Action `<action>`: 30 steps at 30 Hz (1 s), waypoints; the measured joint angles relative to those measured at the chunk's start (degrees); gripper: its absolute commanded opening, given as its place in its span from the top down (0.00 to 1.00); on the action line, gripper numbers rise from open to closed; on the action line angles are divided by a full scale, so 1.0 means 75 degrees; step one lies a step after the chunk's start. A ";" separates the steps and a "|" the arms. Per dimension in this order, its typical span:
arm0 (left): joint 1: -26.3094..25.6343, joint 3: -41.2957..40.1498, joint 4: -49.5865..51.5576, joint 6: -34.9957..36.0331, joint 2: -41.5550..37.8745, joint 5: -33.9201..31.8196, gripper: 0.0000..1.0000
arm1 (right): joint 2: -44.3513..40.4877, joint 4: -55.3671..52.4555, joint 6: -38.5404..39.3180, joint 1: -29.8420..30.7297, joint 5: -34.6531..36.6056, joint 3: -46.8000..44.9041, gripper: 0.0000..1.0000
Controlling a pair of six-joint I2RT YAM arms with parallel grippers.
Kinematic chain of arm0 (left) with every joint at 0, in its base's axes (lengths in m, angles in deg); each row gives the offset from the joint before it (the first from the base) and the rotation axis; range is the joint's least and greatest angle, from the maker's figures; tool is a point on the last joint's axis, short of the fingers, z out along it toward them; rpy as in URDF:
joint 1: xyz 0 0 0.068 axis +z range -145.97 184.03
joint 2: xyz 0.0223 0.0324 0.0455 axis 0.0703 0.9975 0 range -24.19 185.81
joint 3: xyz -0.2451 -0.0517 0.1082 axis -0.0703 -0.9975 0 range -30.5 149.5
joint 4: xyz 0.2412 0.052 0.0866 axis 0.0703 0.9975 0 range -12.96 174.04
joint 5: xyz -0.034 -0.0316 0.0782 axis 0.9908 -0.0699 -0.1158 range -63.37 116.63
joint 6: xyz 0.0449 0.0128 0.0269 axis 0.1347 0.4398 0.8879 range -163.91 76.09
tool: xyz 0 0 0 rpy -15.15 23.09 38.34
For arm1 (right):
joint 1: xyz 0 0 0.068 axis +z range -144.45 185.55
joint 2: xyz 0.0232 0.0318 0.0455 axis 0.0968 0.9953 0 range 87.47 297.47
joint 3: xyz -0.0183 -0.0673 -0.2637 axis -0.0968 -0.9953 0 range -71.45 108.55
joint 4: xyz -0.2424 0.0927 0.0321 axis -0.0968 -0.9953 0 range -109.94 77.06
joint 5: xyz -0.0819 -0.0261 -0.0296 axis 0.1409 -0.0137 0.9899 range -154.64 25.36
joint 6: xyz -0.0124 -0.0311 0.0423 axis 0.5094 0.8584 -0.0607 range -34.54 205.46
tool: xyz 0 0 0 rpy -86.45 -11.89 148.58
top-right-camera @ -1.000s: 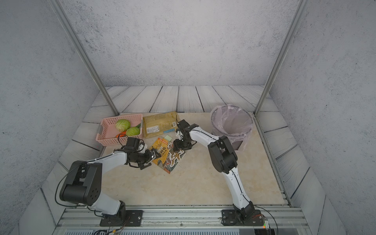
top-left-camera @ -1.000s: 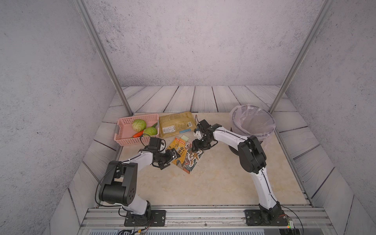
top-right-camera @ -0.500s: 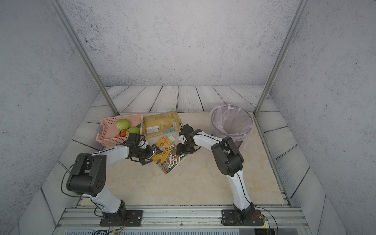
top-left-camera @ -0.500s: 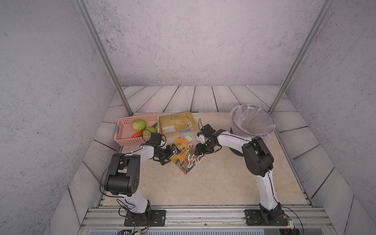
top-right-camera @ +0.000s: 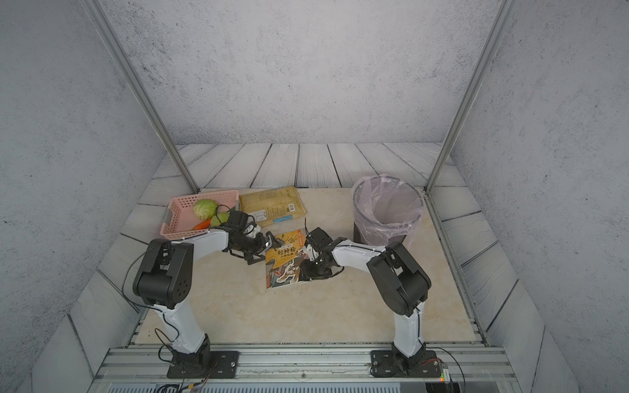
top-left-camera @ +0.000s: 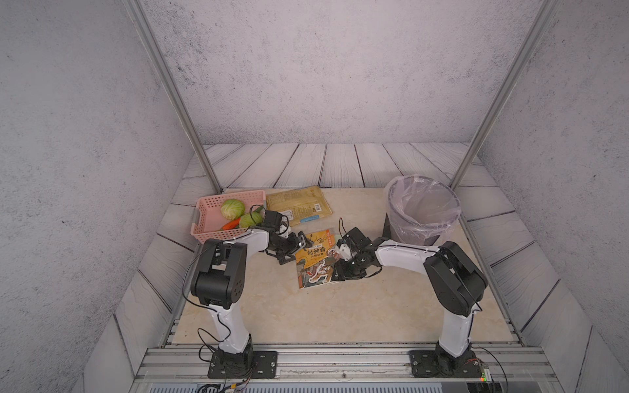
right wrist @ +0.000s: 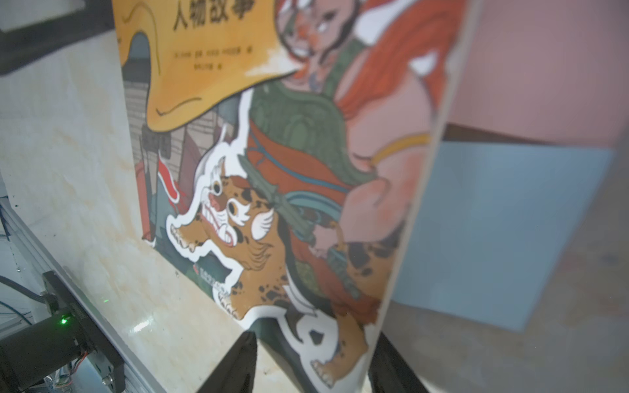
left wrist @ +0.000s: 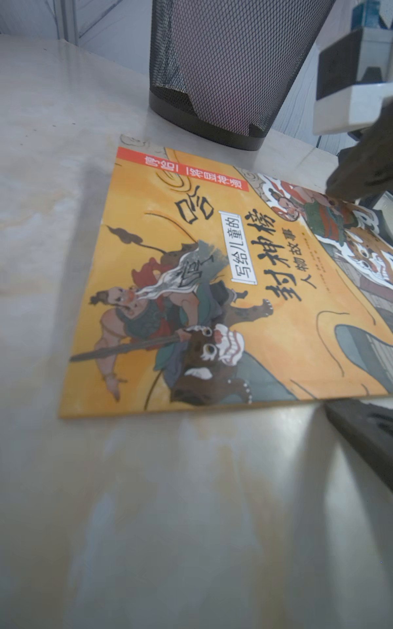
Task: Peel off the used sticky note
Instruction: Adjust the book at the center of the board, then open the book at the center of the board.
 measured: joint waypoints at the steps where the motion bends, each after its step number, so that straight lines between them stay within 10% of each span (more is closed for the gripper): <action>1: -0.0067 0.0102 0.0061 0.0050 0.0079 0.0029 0.02 | -0.0070 0.0000 -0.0035 0.0058 0.0055 -0.0076 0.44; 18: -0.0166 -0.0143 0.1221 0.0731 -0.0315 -0.0507 0.16 | -0.1667 -0.2556 0.0338 -0.0697 0.1332 0.0539 0.44; 30: -0.0265 0.0373 0.1693 0.0828 0.0140 -0.0863 0.49 | 0.0877 -0.2713 0.0627 -0.1396 0.1026 0.3631 0.46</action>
